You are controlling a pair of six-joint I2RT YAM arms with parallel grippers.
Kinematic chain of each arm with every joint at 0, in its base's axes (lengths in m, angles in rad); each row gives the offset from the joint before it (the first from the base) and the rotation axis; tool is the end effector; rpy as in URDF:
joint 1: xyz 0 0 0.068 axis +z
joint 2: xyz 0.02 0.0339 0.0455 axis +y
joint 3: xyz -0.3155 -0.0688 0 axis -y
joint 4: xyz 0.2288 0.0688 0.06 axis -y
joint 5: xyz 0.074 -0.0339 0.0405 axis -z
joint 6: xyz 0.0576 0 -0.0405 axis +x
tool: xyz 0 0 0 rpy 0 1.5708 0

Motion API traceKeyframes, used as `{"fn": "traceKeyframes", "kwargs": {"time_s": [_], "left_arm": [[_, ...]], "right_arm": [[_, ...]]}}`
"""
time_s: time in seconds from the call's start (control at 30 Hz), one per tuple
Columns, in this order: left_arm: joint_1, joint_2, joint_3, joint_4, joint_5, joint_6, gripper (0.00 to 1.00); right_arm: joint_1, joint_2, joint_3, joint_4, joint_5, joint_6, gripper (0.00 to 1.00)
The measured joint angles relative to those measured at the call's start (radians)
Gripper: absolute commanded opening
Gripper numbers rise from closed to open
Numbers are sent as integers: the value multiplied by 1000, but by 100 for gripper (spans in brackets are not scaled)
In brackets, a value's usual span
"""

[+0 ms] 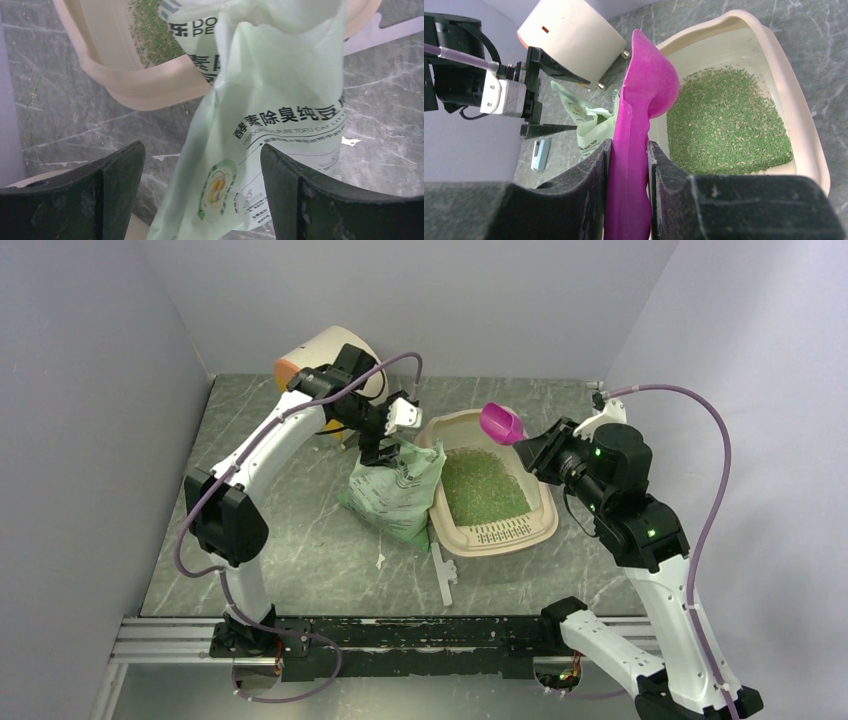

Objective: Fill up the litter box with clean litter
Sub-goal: 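Scoop the cat litter from the cat litter bag.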

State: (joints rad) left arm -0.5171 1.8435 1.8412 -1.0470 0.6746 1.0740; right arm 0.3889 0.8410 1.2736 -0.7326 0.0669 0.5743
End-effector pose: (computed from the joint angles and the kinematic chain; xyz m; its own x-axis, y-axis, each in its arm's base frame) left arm 0.3240 -0.2256 0.3736 0.2180 0.6659 -0.7135 0.9755 -0.1266 0.1798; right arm 0.1105 0.0411 0.4602 -0.4030 0.4206 -0.8128 -0.1195 0.8563 0.5024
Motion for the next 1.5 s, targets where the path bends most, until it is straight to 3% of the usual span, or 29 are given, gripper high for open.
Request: {"fn": "traceKeyframes", "kwargs": {"time_s": [0.17,0.27,0.33,0.37,0.6,0.73,0.97,1.2,1.5], "left_arm": [[1,45,57,-32,-17,-8,65],[1,74,64,-66,-13,0,39],[1,89,64,-97,-9,14,11],[1,91,64,-111,-9,14,6],[3,21,-15,-139,2,29,5],[3,-133,-173,-87,-2,-8,5],[-23,-463,-451,4,-103,-190,5],[-51,-505,-475,-24,-153,-373,5],[-66,-705,-636,95,-182,-568,5]], "right_arm": [[0,8,0,0,-18,3,0],[0,8,0,0,-23,4,0],[0,10,0,0,-26,4,0],[0,11,0,0,-27,4,0],[0,69,45,-16,-87,-21,0],[0,117,120,-46,-177,-36,0],[0,222,275,-146,-397,-48,0],[0,303,377,-279,-566,-79,0],[4,384,490,-465,-602,-161,0]]}}
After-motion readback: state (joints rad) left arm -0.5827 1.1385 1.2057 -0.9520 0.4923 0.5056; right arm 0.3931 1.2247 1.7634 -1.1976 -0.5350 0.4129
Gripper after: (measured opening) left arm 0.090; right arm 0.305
